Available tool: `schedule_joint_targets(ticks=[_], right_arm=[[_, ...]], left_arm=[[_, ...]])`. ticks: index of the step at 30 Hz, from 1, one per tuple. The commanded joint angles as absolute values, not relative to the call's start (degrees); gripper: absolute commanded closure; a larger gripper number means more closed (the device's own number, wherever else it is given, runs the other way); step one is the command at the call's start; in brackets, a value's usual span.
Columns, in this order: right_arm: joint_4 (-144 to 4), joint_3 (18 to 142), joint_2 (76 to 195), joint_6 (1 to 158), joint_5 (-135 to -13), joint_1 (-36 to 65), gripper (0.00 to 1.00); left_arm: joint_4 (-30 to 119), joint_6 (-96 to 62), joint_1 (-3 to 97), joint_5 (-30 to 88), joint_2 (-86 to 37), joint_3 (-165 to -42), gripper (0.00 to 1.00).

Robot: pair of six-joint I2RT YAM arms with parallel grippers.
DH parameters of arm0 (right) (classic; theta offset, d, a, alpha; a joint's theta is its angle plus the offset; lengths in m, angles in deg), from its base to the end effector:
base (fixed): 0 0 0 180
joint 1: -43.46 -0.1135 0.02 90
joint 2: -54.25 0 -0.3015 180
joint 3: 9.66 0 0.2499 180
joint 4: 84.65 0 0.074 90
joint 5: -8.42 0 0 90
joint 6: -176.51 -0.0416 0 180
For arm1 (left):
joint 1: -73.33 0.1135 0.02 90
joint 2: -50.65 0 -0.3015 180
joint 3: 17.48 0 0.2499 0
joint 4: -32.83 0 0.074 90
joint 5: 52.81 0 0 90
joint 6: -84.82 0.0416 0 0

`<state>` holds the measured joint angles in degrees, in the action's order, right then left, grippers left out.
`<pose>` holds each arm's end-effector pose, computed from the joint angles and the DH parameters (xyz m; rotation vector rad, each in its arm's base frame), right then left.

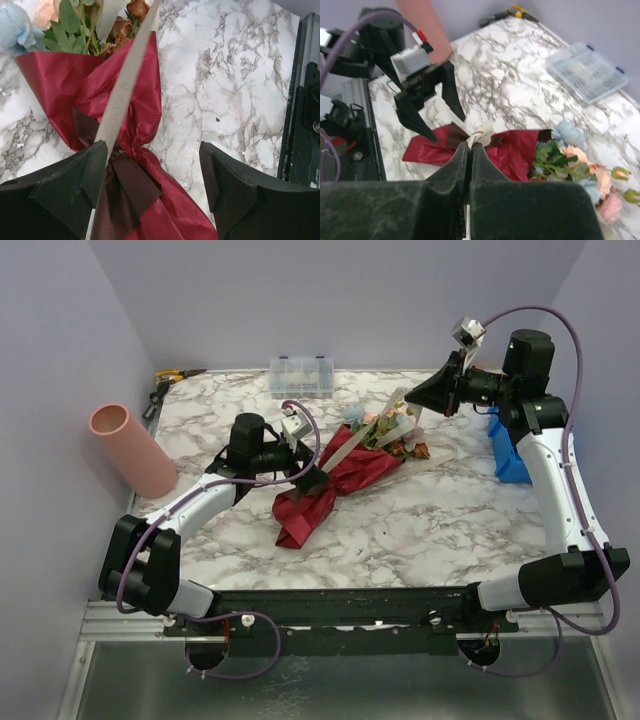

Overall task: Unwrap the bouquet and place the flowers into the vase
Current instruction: Untie the ribbon from the wrapping paper.

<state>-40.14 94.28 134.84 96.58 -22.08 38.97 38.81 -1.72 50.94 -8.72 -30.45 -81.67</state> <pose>0.2851 0.0583 0.4757 -0.8884 1.6250 0.9269 0.2727 -0.1447 0.2986 0.9445 1.7312 -1.0003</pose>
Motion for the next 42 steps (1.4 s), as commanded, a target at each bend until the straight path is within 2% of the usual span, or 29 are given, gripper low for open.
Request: schedule_joint_targets(ticks=[1,12,17,19,21,23,28,38,42], right_arm=[[-48.42,97.98,136.66,86.78,-16.21,39.06,1.00],[-53.41,104.99,139.48,79.12,-14.73,39.11,0.99],[-54.43,106.48,139.67,77.34,-14.66,39.06,0.99],[-54.47,107.06,139.79,77.13,-14.78,39.04,0.99],[-54.44,107.16,139.79,77.32,-15.15,39.06,1.00],[-54.17,106.64,139.63,77.90,-15.86,39.06,1.00],[-53.97,104.02,138.62,79.10,-16.65,39.06,1.00],[-51.92,94.24,140.05,82.86,-19.01,38.85,1.00],[-53.05,91.76,142.31,82.99,-20.18,35.61,0.98]], left_arm=[[30.59,-0.18,51.01,-10.99,-30.27,-79.41,0.20],[24.31,1.85,50.83,-8.54,-39.15,-81.06,0.29],[23.11,-0.68,50.35,-7.78,-44.85,-83.51,0.39],[22.47,-1.84,50.38,-7.73,-46.63,-84.34,0.45],[21.64,-2.73,50.30,-7.80,-47.89,-84.84,0.57],[21.11,-3.53,50.30,-7.74,-48.48,-85.14,0.73],[20.20,-4.87,50.37,-8.55,-47.87,-85.07,0.99],[20.19,-15.41,53.89,-10.62,-35.52,-86.97,1.00],[20.58,-25.19,57.54,-12.09,-33.63,-91.49,1.00]])
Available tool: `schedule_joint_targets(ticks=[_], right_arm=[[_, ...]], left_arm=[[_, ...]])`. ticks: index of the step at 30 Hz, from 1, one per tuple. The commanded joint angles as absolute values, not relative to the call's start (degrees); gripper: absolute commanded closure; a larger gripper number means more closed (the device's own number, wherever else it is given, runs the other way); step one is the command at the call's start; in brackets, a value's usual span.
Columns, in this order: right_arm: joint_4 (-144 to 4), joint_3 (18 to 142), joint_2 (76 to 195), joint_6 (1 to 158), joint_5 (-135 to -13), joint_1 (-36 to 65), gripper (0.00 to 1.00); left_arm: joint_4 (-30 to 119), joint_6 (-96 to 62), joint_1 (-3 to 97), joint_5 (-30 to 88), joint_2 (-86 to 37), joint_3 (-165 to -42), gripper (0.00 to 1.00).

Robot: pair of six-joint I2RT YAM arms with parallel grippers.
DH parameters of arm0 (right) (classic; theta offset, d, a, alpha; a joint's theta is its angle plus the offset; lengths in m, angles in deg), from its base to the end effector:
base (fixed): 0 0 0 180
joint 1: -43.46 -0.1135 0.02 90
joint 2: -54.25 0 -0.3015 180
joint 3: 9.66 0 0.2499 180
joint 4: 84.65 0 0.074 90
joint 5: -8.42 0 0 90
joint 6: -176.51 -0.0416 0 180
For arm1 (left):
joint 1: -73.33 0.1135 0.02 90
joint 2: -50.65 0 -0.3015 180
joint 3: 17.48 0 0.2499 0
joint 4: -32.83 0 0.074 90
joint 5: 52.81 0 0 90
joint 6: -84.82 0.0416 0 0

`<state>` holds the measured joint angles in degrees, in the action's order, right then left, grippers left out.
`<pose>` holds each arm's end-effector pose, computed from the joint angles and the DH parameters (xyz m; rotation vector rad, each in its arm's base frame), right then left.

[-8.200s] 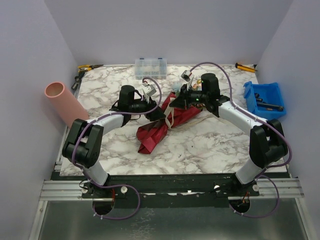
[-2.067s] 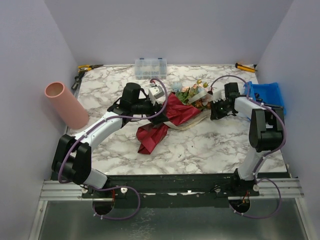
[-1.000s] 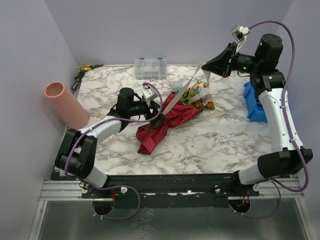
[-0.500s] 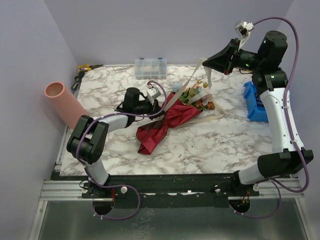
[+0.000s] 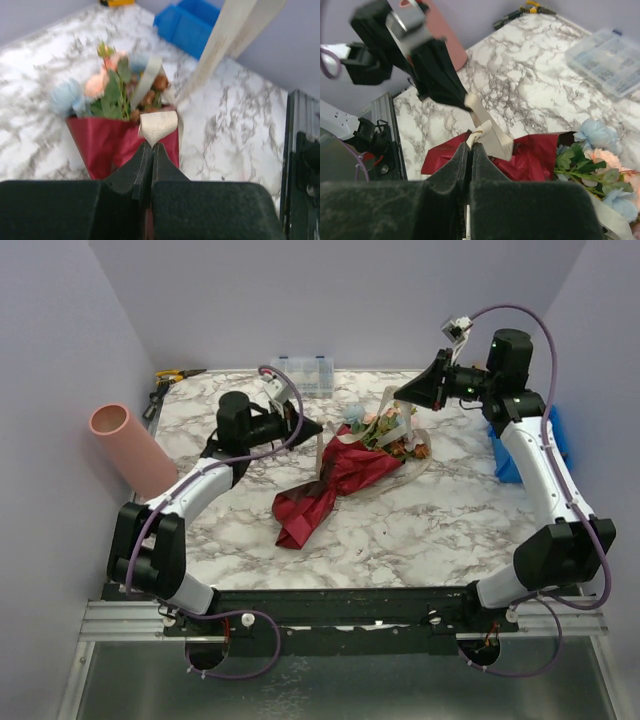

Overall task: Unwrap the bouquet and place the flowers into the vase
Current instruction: Untie the ribbon from the wrapping paper, then move the ribbon to the corner of the board.

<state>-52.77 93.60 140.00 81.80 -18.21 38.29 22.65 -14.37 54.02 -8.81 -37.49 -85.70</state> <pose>0.3210 0.0664 0.4664 -0.7908 1.6340 1.1162 0.3172 -0.1428 0.3123 0.7563 1.6407 -1.0528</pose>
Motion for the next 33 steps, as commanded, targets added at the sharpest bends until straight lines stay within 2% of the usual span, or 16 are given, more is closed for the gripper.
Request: schedule_joint_targets(ticks=[1,7,11,13,18,27,33], right_arm=[[-53.49,91.53,142.89,83.15,-20.79,34.21,0.96],[-52.61,94.64,150.11,85.92,-25.76,24.28,0.80],[-52.78,96.15,153.49,89.40,-29.92,19.30,0.50],[-54.45,96.10,154.04,90.22,-32.57,17.42,0.39],[-60.71,94.47,154.39,90.36,-36.89,15.00,0.19],[-74.50,89.33,156.47,91.36,-42.77,10.34,0.16],[-75.62,91.61,162.25,90.99,-43.10,9.23,0.18]], left_arm=[[20.60,-26.76,58.22,-12.19,-33.48,-92.32,1.00],[20.63,-35.42,59.98,-13.96,-32.17,-98.32,1.00],[20.63,-40.77,61.40,-15.38,-31.40,-102.78,1.00],[20.60,-42.57,62.24,-15.89,-31.05,-104.44,1.00],[20.60,-45.20,63.66,-16.61,-30.69,-107.22,1.00],[20.45,-47.52,63.82,-16.15,-30.86,-109.92,1.00],[20.36,-48.86,64.16,-15.99,-30.71,-111.35,1.00]])
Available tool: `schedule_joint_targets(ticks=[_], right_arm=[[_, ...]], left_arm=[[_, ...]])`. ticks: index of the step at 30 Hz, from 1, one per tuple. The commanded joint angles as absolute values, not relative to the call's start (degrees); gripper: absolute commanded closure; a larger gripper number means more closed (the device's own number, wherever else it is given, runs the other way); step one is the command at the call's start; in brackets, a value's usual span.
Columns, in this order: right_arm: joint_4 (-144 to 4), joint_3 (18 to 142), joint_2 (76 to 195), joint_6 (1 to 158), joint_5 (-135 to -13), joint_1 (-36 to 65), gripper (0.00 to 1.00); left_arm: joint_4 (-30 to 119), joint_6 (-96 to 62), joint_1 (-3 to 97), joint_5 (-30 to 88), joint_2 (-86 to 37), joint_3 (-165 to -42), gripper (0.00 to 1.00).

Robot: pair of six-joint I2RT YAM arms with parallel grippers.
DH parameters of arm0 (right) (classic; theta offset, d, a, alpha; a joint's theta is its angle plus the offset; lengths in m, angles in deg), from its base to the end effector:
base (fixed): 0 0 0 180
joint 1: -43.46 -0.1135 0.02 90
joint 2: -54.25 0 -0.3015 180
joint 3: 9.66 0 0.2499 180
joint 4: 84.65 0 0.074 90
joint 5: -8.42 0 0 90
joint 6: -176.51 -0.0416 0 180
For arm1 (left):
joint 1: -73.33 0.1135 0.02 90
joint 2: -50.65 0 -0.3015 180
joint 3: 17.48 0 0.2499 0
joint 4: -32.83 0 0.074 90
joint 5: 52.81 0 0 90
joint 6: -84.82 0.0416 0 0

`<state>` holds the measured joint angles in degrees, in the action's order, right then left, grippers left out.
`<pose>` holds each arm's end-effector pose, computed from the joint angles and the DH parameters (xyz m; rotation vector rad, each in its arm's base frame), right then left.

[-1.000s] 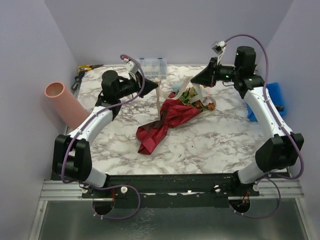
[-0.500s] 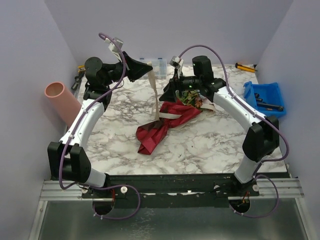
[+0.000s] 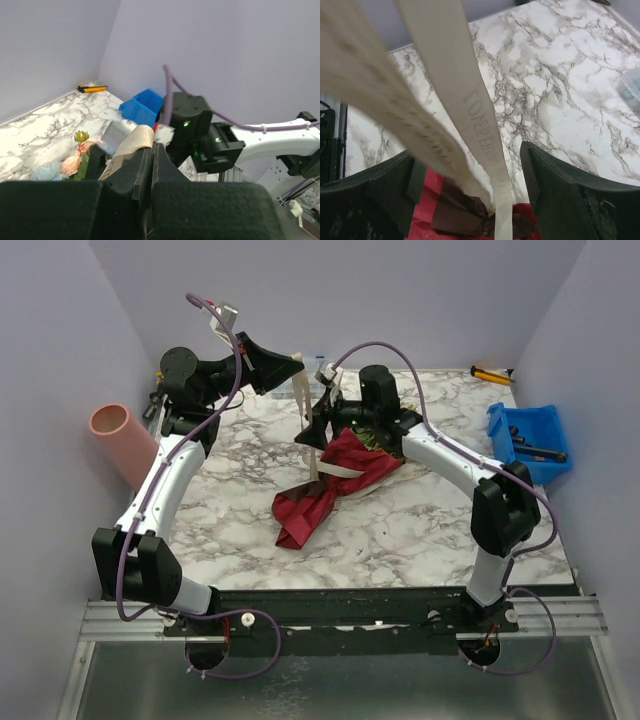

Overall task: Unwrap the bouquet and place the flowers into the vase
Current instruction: Move the ribbon to the corner of the board.

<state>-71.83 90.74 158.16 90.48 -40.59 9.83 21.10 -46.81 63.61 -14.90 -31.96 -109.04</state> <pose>0.3538 0.2681 0.3612 -1.0785 1.5726 1.0156 0.3111 -0.0866 0.4865 0.4879 1.3932 -1.2863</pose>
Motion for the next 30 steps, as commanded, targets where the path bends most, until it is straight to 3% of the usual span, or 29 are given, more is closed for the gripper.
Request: schedule_joint_targets(ticks=[1,6,10,13,14,30], right_arm=[[-75.81,91.88,163.12,90.88,-43.09,8.97,0.19],[-77.74,90.99,165.67,88.96,-42.19,8.75,0.31],[-80.36,86.99,165.37,87.30,-40.77,8.76,0.61],[-81.78,84.75,164.20,86.75,-37.31,8.76,0.95],[-82.05,84.38,163.52,84.76,-36.74,8.76,0.99],[-65.10,103.95,156.00,88.54,-38.72,11.28,1.00]], left_arm=[[20.28,-48.99,64.31,-15.79,-30.69,-111.43,1.00],[19.68,-50.01,65.77,-14.45,-30.51,-111.76,1.00],[19.58,-50.84,67.96,-13.03,-30.97,-112.66,1.00],[19.57,-50.88,69.47,-11.25,-31.64,-112.40,1.00],[19.57,-50.87,70.01,-10.50,-31.99,-111.97,1.00],[21.70,-45.07,75.32,-10.12,-36.94,-98.73,1.00]])
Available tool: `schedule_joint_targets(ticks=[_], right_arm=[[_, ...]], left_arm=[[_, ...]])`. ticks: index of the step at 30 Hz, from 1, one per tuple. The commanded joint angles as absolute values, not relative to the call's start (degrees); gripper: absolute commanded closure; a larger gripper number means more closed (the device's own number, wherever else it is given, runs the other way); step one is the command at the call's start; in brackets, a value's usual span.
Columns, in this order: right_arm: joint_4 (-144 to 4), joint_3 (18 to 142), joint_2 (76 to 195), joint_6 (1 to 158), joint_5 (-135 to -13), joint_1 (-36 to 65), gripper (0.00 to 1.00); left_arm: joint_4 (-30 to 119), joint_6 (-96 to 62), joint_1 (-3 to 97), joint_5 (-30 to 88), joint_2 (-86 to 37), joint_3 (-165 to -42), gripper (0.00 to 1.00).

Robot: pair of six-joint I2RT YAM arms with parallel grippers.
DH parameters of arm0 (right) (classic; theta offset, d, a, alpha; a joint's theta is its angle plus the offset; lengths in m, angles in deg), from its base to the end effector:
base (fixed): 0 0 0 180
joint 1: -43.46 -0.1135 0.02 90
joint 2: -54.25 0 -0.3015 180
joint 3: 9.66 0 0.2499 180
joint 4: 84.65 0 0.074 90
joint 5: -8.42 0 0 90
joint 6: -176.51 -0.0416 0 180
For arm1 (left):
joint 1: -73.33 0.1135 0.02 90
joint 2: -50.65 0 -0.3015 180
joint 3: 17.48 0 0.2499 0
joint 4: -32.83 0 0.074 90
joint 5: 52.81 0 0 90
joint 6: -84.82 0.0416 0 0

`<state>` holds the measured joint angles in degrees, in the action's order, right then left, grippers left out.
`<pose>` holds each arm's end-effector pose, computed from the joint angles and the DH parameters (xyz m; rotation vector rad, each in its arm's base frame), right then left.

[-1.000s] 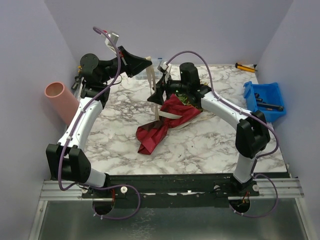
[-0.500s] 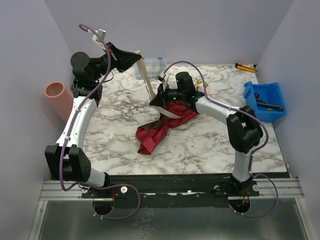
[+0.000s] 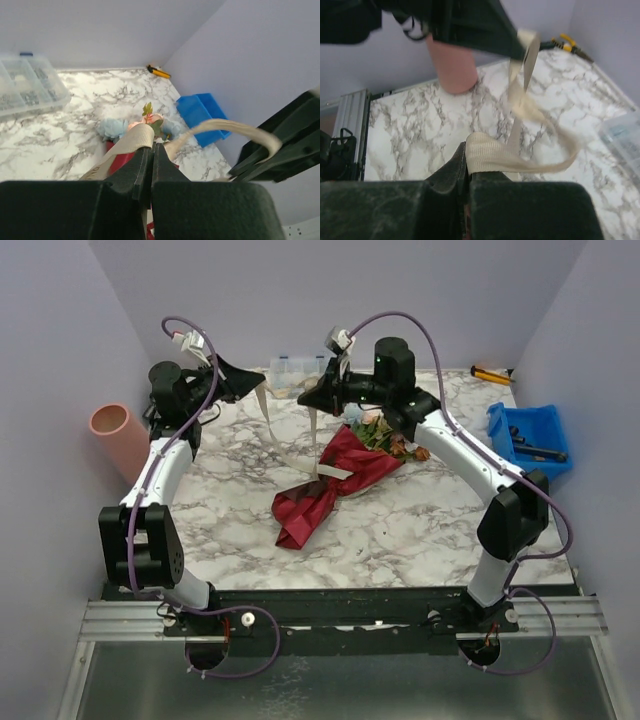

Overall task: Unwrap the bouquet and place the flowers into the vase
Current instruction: Move the ribbon to the corner of the board.

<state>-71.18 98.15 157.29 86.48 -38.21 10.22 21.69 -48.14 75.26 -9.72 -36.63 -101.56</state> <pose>0.3524 0.2651 0.4122 -1.0452 1.4677 1.0688 0.3575 -0.0184 0.4149 0.1123 1.5844 -1.1501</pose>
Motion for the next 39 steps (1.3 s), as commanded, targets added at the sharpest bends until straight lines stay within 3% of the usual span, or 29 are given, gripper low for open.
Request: schedule_joint_targets(ticks=[1,13,22,24,30,34,36,37,39], right_arm=[[-63.94,105.50,156.09,88.83,-39.22,11.54,1.00],[-55.23,127.25,160.25,92.40,-46.01,13.39,0.99],[-56.33,125.38,161.47,92.49,-47.74,13.42,0.99],[-56.84,124.28,161.65,92.15,-47.49,13.41,0.99],[-56.19,126.06,162.53,91.18,-45.40,13.43,0.99],[-55.82,126.95,162.34,90.99,-44.93,13.45,1.00],[-55.96,126.28,162.09,91.00,-44.84,13.46,0.99],[-56.11,125.75,162.01,91.00,-44.79,13.44,0.99],[-56.30,124.66,161.92,91.07,-44.72,13.43,0.99]], left_arm=[[22.04,-44.27,75.33,-10.24,-37.05,-97.91,1.00],[22.90,-36.50,74.31,-22.84,-40.56,-88.08,1.00],[23.96,-27.43,68.41,-22.85,-39.26,-82.02,0.99],[24.05,-25.56,66.89,-21.85,-39.24,-81.53,0.77],[24.22,-17.52,62.21,-14.84,-40.53,-80.84,0.34],[24.09,-11.11,60.13,-9.43,-41.66,-81.67,0.17],[23.72,-9.11,59.50,-7.32,-42.70,-82.48,0.14],[23.63,-8.64,59.45,-6.96,-43.31,-83.02,0.03],[23.36,-7.37,59.19,-7.26,-44.94,-83.98,0.01]])
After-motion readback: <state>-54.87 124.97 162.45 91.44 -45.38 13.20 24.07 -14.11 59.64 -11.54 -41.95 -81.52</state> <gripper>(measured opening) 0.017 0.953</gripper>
